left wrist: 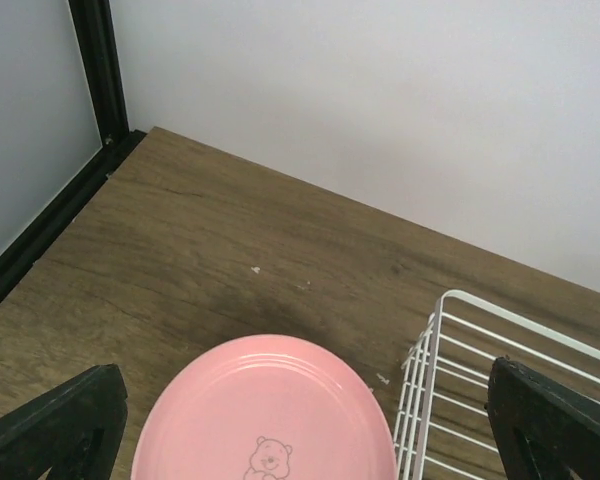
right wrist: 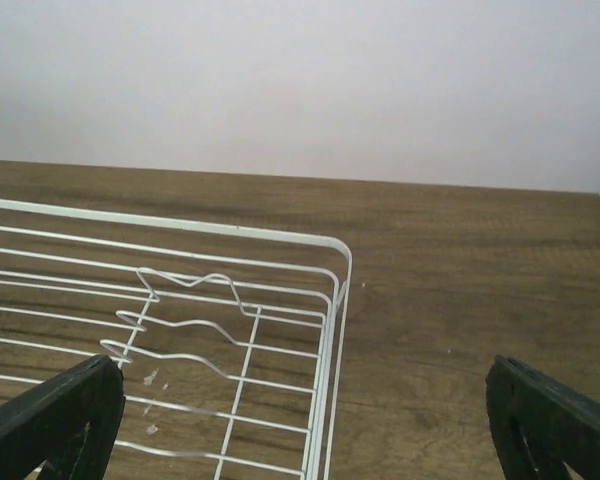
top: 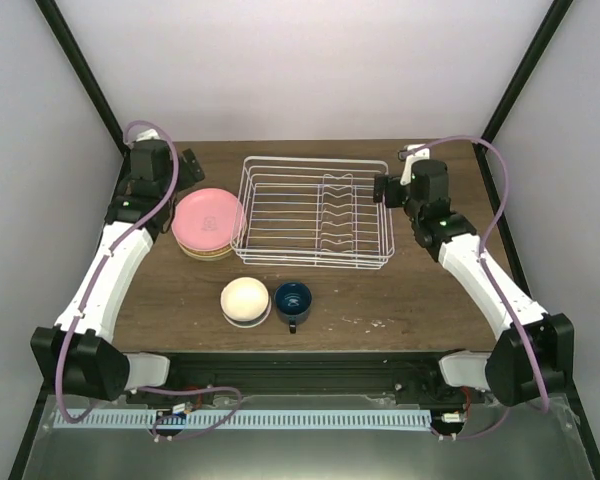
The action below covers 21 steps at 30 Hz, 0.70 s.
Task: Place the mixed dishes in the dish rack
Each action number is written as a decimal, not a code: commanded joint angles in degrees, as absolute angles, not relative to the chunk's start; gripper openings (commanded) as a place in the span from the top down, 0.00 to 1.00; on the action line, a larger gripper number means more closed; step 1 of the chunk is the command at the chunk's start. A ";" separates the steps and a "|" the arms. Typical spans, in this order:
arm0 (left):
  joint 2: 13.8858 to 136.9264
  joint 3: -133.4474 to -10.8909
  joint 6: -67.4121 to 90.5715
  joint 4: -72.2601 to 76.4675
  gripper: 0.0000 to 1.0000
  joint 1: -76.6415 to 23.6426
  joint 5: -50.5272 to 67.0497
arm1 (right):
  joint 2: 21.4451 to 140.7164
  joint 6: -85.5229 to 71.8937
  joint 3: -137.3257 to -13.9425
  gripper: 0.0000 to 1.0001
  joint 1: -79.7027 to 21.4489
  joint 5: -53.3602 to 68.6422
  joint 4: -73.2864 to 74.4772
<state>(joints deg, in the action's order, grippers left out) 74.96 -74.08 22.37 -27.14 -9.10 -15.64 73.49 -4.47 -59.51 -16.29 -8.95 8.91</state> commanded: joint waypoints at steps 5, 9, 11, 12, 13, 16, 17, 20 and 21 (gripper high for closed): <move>78.29 -74.88 19.93 -24.89 0.00 -9.23 -14.44 | 74.30 -3.63 -62.58 0.00 -16.84 -8.75 9.39; 80.29 -76.36 8.22 -25.84 0.00 -9.22 -4.62 | 78.25 -5.24 -67.42 0.00 -16.84 -10.16 15.33; 82.70 -78.98 7.18 -30.04 0.00 -9.23 -4.18 | 81.08 -6.90 -71.05 0.00 -16.79 -11.30 20.20; 84.10 -80.56 6.46 -31.94 0.00 -9.22 -3.99 | 82.51 -7.82 -72.95 0.00 -16.80 -11.72 22.79; 85.56 -81.96 5.66 -33.87 0.00 -9.21 -3.74 | 84.02 -8.77 -74.69 0.00 -16.80 -12.14 25.11; 88.53 -83.98 4.36 -36.77 0.00 -9.23 -3.30 | 88.61 -10.77 -79.71 0.00 -16.83 -12.99 31.85; 88.88 -83.82 4.05 -36.56 0.00 -9.23 -2.84 | 90.29 -11.33 -81.07 0.00 -16.84 -13.41 33.97; 88.86 -82.76 3.88 -35.00 0.00 -9.23 -1.92 | 94.81 -12.63 -84.00 0.00 -16.79 -14.26 39.05; 88.98 -82.77 3.76 -34.91 0.00 -9.21 -1.75 | 96.17 -12.73 -84.54 0.00 -16.78 -14.01 39.96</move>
